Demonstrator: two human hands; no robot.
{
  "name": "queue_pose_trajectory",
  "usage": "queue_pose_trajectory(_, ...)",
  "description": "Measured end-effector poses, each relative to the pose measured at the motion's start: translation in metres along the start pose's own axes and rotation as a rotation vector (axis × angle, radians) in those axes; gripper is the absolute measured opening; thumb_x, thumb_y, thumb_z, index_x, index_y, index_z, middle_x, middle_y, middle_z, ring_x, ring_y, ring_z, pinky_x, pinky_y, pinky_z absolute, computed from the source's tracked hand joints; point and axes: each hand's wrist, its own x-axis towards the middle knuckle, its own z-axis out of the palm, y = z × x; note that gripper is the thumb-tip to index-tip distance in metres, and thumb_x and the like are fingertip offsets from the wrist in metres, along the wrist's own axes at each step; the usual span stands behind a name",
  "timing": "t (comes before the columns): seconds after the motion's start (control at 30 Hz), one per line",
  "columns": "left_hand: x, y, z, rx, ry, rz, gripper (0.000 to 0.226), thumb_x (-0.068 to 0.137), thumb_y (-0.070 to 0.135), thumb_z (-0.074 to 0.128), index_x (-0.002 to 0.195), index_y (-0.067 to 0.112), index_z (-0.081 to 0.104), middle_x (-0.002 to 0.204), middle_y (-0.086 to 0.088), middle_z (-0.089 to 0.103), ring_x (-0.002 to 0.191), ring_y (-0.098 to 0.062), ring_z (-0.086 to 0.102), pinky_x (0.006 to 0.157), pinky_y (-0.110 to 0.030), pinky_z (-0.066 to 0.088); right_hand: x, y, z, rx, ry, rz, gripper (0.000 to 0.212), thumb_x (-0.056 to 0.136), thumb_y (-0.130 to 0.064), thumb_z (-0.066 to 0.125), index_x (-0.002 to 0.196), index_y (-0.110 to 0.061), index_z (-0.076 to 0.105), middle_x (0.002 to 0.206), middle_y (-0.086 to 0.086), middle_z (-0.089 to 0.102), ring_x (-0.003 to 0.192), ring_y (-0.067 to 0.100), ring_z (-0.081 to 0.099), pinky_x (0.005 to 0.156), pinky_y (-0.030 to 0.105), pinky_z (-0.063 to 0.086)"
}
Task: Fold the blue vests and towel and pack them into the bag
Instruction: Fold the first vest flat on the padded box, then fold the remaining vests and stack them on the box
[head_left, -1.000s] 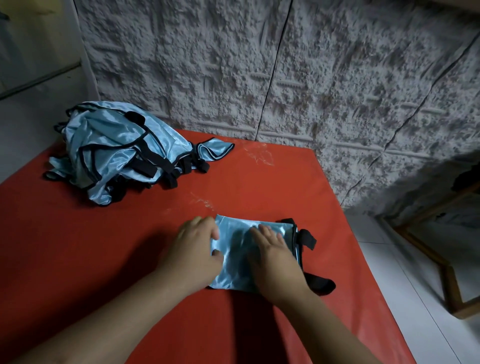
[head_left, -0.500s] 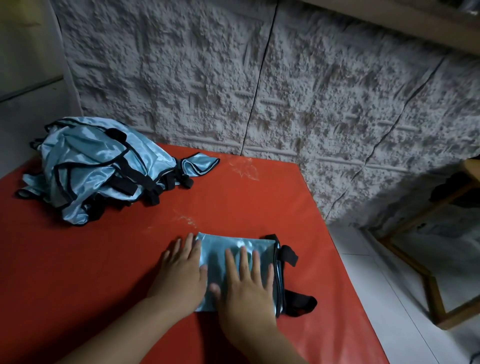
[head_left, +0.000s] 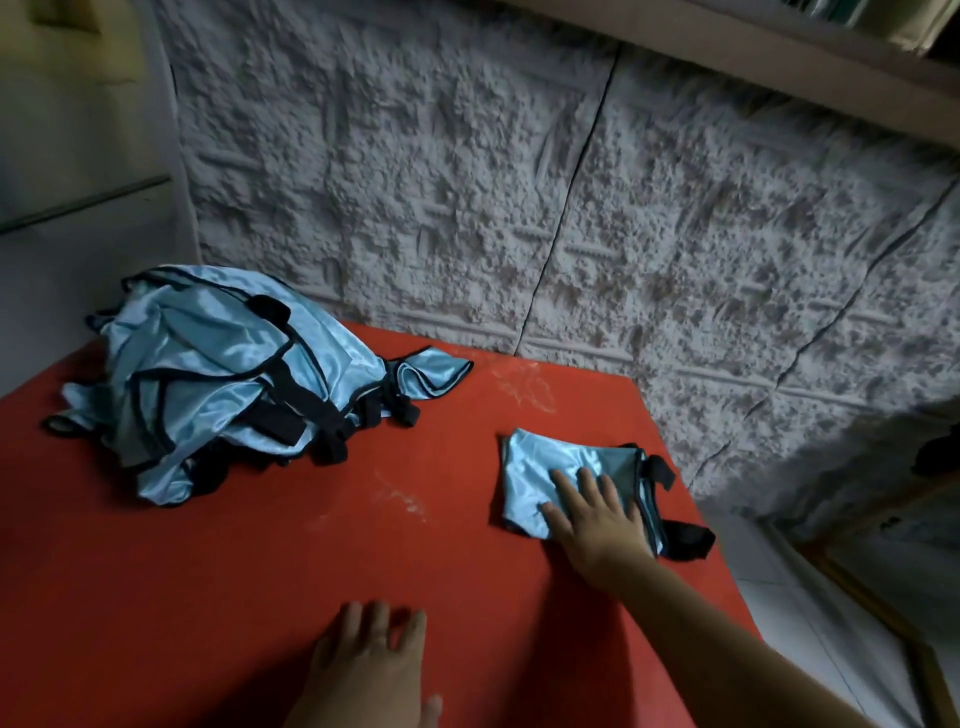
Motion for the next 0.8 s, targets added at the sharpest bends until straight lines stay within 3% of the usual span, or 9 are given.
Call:
queue_pose_trajectory(0.07,0.009,-0.003,0.000,0.037,-0.074,0.018,0.062,0.104,0.037,0.027,0.160,0.036,0.000,0.169,-0.004,-0.009,0.155,-0.032,-0.008,0.124,-0.047,0.008,0.038,0.011,-0.005,-0.025,-0.026,-0.006,0.065,0.098,-0.070,0.019,0.156,-0.051,0.000,0.170,-0.008,-0.002,0.156,0.022,-0.006,0.122,0.057,0.006)
queue_pose_trajectory(0.2,0.018,-0.010,-0.004,0.066,-0.210,0.087,0.065,0.098,0.052,0.006,0.160,0.035,0.000,0.169,-0.006,-0.010,0.155,-0.034,-0.008,0.124,-0.050,0.006,0.108,0.031,-0.013,-0.056,-0.083,0.004,0.061,0.099,-0.067,0.021,0.157,-0.051,0.005,0.170,-0.009,-0.005,0.156,0.023,-0.008,0.120,0.060,0.005)
queue_pose_trajectory(0.33,0.020,-0.015,-0.008,0.098,-0.244,0.122,0.056,0.108,0.043,0.019,0.160,0.034,0.001,0.169,-0.008,-0.008,0.155,-0.035,-0.007,0.123,-0.050,0.007,0.155,0.041,-0.010,-0.150,-0.109,-0.022,0.059,0.097,-0.067,0.018,0.154,-0.052,0.014,0.169,-0.013,-0.005,0.155,0.028,-0.007,0.116,0.068,0.010)
queue_pose_trajectory(0.43,0.021,-0.022,-0.020,0.052,-0.142,0.139,0.069,0.104,0.043,0.040,0.160,0.035,0.001,0.169,-0.002,-0.007,0.155,-0.027,-0.010,0.124,-0.046,0.001,0.171,0.043,-0.009,-0.137,-0.045,-0.016,0.079,0.079,-0.079,0.006,0.153,-0.052,0.016,0.168,-0.015,0.000,0.155,0.025,-0.003,0.114,0.069,0.011)
queue_pose_trajectory(0.5,0.020,-0.033,-0.029,0.018,0.025,0.147,0.086,0.095,0.052,0.054,0.159,0.039,-0.003,0.168,0.003,-0.014,0.154,-0.022,-0.018,0.123,-0.049,-0.004,0.172,0.041,-0.014,-0.135,-0.013,-0.027,0.083,0.076,-0.080,0.004,0.153,-0.051,0.016,0.165,-0.014,0.007,0.153,0.025,0.004,0.113,0.068,0.015)
queue_pose_trajectory(0.63,0.022,-0.056,-0.035,-0.065,0.313,0.040,0.086,0.096,0.062,0.046,0.156,0.045,-0.013,0.167,0.009,-0.018,0.152,-0.019,-0.025,0.123,-0.054,-0.007,0.165,0.028,-0.022,-0.105,0.023,-0.031,0.055,0.099,-0.060,0.026,0.151,-0.044,0.019,0.153,-0.003,0.027,0.146,0.026,0.020,0.113,0.065,0.020)
queue_pose_trajectory(0.7,0.026,-0.065,-0.034,-0.092,0.331,0.001,0.085,0.095,0.066,0.042,0.156,0.045,-0.012,0.167,0.008,-0.016,0.152,-0.021,-0.024,0.123,-0.055,-0.007,0.163,0.021,-0.023,-0.042,0.077,0.023,0.048,0.102,-0.052,0.030,0.148,-0.040,0.027,0.153,0.001,0.034,0.145,0.026,0.025,0.115,0.064,0.018)
queue_pose_trajectory(0.8,0.031,-0.074,-0.032,-0.121,0.315,-0.042,0.085,0.092,0.072,0.038,0.158,0.044,-0.008,0.167,0.009,-0.015,0.153,-0.022,-0.021,0.123,-0.054,-0.009,0.151,-0.010,-0.024,0.133,0.213,0.045,0.053,0.106,-0.040,0.029,0.155,-0.020,0.031,0.157,0.015,0.037,0.149,0.031,0.027,0.121,0.057,0.016)
